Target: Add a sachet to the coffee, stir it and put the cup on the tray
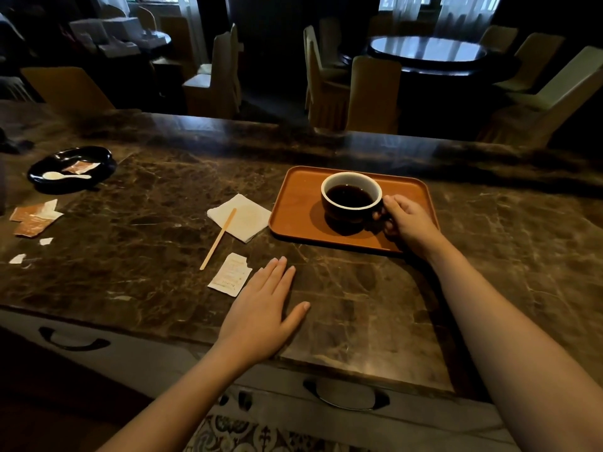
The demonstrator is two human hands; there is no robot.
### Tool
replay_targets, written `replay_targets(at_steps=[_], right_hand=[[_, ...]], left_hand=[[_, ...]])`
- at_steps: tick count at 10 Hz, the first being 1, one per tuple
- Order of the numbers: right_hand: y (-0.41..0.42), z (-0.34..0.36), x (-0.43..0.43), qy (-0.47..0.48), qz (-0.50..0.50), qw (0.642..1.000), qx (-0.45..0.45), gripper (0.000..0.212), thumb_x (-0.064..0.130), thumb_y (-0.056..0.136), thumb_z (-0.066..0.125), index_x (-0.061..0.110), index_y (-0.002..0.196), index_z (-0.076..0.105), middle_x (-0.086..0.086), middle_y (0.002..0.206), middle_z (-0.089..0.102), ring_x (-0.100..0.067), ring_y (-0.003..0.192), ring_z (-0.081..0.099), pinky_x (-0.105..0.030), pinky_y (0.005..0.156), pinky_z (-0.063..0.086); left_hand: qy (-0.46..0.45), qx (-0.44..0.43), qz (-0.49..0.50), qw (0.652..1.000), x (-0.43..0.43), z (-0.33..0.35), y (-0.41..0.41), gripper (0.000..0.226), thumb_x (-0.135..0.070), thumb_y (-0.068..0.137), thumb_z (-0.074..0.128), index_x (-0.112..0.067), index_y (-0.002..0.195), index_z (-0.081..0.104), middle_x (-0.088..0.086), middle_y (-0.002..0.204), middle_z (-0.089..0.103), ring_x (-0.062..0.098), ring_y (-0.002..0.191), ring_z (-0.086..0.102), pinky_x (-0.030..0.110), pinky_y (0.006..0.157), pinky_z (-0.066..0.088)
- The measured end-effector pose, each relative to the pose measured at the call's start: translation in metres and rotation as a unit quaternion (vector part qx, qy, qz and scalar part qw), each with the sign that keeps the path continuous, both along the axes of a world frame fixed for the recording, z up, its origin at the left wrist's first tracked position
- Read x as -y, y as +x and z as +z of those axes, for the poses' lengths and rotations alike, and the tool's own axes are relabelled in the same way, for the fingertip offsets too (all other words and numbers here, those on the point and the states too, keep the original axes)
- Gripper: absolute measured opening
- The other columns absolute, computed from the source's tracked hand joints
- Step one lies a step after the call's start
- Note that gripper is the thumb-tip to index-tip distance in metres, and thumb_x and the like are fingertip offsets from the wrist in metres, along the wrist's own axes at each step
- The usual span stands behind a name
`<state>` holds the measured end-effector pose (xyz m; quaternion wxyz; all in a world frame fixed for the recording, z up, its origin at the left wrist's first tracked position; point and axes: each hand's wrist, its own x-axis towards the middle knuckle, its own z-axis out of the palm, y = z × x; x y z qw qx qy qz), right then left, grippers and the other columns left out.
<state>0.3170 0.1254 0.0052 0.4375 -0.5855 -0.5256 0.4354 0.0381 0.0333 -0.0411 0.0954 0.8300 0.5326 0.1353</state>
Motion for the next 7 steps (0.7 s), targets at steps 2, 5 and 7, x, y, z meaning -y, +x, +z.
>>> replay_targets(at_steps=[2,5,7], right_hand=[[0.003,0.000,-0.006,0.000,0.002,1.000,0.019,0.028,0.030,0.098,0.037,0.019,0.081,0.057,-0.001,0.077,0.060,-0.009,0.056,0.046,-0.024,0.054,0.040],[-0.002,0.003,-0.002,-0.012,-0.027,0.993,0.113,0.033,0.043,0.095,0.035,0.017,0.104,0.053,-0.005,0.082,0.057,-0.015,0.069,0.054,-0.025,0.060,0.043],[-0.006,0.007,0.025,0.062,-0.123,0.974,0.179,0.027,0.044,0.093,0.039,0.024,0.106,0.051,-0.009,0.110,0.057,-0.022,0.093,0.058,-0.027,0.068,0.047]], left_hand=[[0.000,-0.001,0.000,1.000,0.000,0.001,0.000,0.078,-0.068,0.078,0.013,-0.026,0.144,0.013,-0.006,0.156,0.006,0.004,0.140,-0.004,0.023,0.111,-0.003],[-0.003,0.015,0.000,1.000,0.001,0.000,0.000,0.078,-0.068,0.078,0.016,-0.026,0.144,0.015,-0.006,0.156,0.008,0.005,0.142,0.000,0.023,0.112,-0.002],[-0.001,0.066,0.002,0.998,0.002,0.003,-0.001,0.066,-0.060,0.085,0.032,-0.026,0.141,0.027,-0.008,0.153,0.020,0.007,0.141,0.012,0.026,0.113,0.009]])
